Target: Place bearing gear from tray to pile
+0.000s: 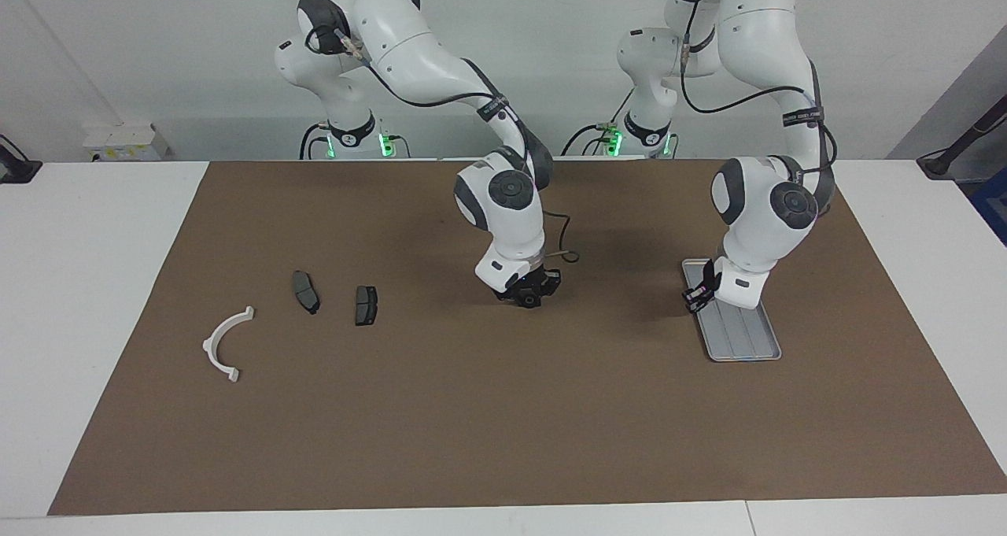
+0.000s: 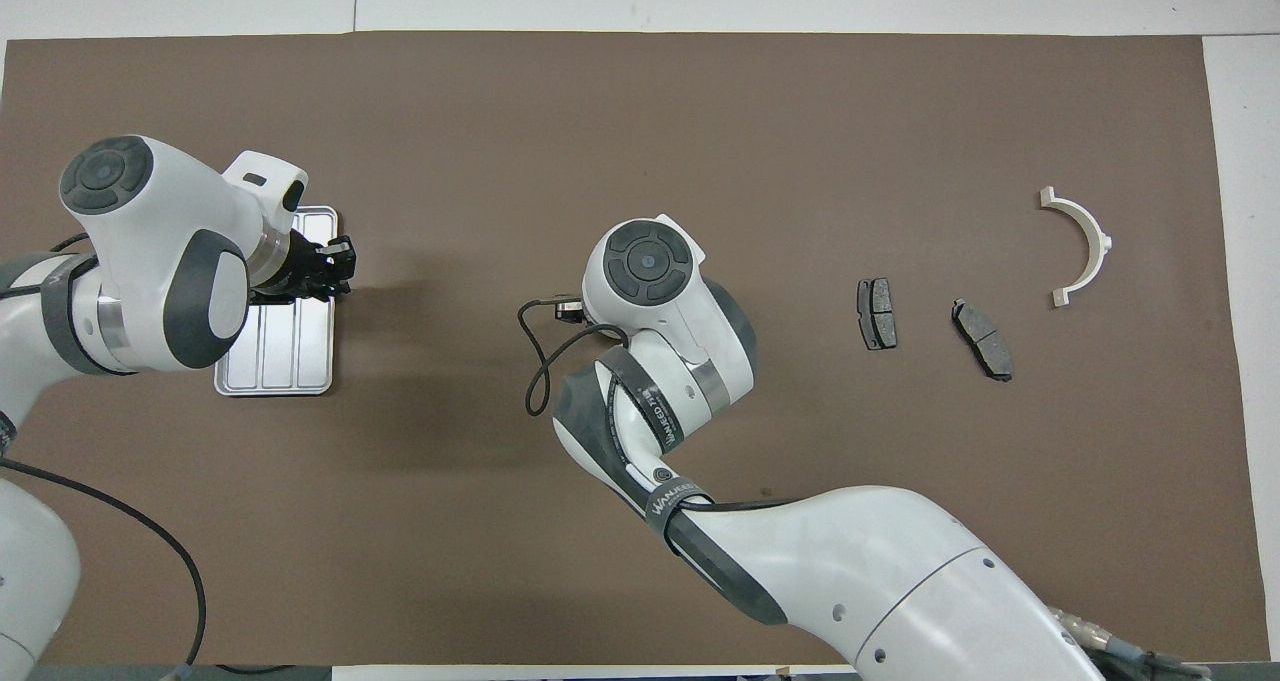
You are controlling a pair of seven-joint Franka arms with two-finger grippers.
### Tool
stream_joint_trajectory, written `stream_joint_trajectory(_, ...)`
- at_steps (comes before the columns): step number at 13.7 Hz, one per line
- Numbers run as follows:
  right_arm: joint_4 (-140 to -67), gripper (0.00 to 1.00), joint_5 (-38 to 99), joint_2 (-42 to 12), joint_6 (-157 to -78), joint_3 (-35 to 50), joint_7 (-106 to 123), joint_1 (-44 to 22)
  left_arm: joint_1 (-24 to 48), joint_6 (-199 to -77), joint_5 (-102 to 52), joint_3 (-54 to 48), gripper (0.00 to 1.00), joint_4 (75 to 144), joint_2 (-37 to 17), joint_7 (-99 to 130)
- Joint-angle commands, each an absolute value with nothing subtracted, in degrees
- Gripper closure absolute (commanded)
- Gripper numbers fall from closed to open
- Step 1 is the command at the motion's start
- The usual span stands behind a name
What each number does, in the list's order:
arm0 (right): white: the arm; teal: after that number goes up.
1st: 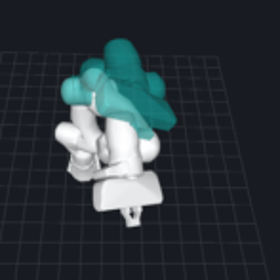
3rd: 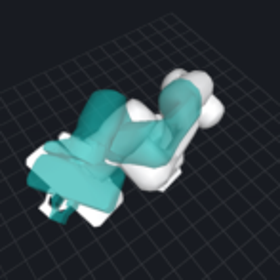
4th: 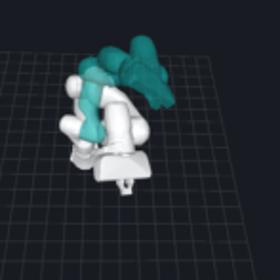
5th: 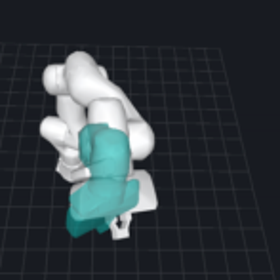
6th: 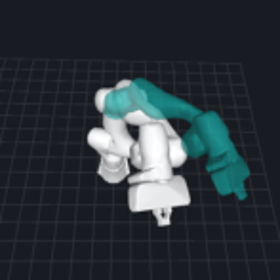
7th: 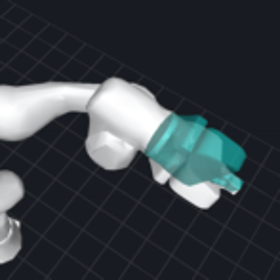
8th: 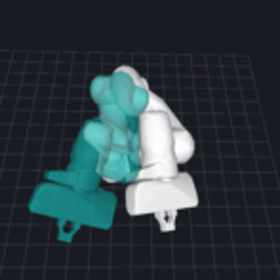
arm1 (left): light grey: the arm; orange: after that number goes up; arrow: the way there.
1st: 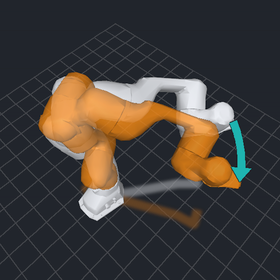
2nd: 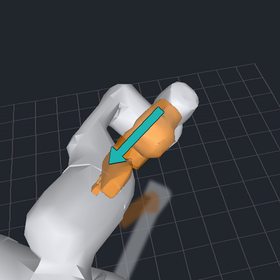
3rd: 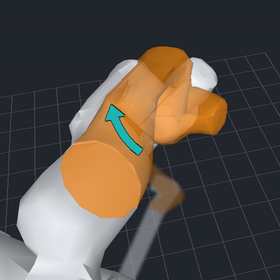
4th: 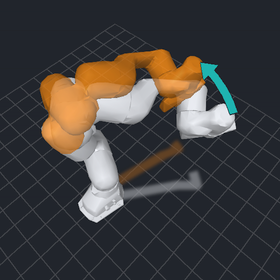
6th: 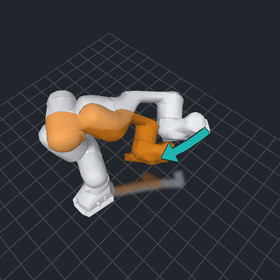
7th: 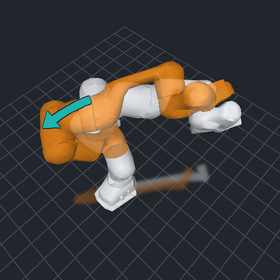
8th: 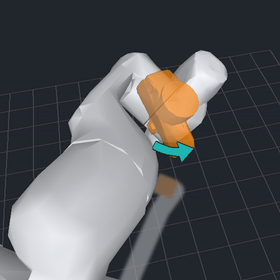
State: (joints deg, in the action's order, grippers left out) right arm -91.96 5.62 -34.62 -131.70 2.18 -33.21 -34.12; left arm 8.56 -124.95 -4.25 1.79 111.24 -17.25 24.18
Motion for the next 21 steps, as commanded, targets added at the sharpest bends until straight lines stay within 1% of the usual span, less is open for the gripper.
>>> stream_joint_trajectory(1, -93.0, 0.96, 6.68, -33.66, -131.76, 2.46, -31.9, -33.49, 10.54, -123.49, -5.1, 2.29, 1.0, 110.57, -16.35, 27.41)
stream_joint_trajectory(2, -91.77, 0.96, 6.59, -33.75, -131.05, 2.46, -31.9, -33.31, 11.07, -123.4, -5.18, 2.29, 1.0, 110.39, -16.26, 28.55)
stream_joint_trajectory(5, -86.06, 0.96, 5.89, -33.75, -125.53, 2.46, -30.07, -30.07, 13.78, -123.31, -6.67, 2.29, 1.0, 109.61, -15.64, 33.64)
stream_joint_trajectory(6, -84.13, 0.96, 5.89, -33.75, -123.51, 2.46, -28.84, -28.84, 16.06, -123.66, -6.68, 2.37, 1.0, 108.9, -15.82, 37.58)
stream_joint_trajectory(8, -82.53, 0.96, 5.98, -32.7, -121.3, 2.46, -26.12, -25.6, 20.54, -124.1, -6.68, 2.37, 1.0, 107.94, -16.08, 43.74)
stream_joint_trajectory(11, -82.62, 0.96, 6.15, -30.07, -118.31, 2.46, -14.81, -18.31, 27.75, -124.45, -6.07, 2.64, 1.0, 103.9, -17.4, 56.04)
stream_joint_trajectory(13, -82.88, 0.96, 5.89, -29.27, -115.85, 2.46, -4.88, -11.55, 31.53, -124.37, -6.07, 2.64, 1.0, 98.29, -21.6, 61.84)
stream_joint_trajectory(14, -83.32, 0.96, 5.37, -28.75, -115.14, 2.29, -0.31, -8.82, 34.25, -124.45, -6.06, 2.81, 1.0, 96.7, -23.71, 64.31)
stream_joint_trajectory(16, -83.67, 0.96, 3.96, -28.56, -113.83, 2.11, 6.56, -3.8, 36.38, -125.33, -5.45, 2.81, 1.0, 96.16, -25.56, 66.35)
stream_joint_trajectory(17, -84.02, 0.96, 3.43, -28.48, -113.56, 2.11, 9.29, -1.78, 38.74, -125.94, -5.36, 3.07, 1.0, 95.63, -26.36, 67.66)
stream_joint_trajectory(19, -87.87, 0.95, 3.34, -26.99, -114.25, 2.2, 13.34, 1.22, 39.64, -126.82, -5.36, 3.08, 1.0, 95.62, -27.5, 68.2)
stream_joint_trajectory(21, -91.74, 0.95, 3.25, -25.32, -115.13, 2.11, 14.59, 2.46, 39.64, -127.53, -5.27, 3.08, 1.0, 95.36, -27.95, 68.38)
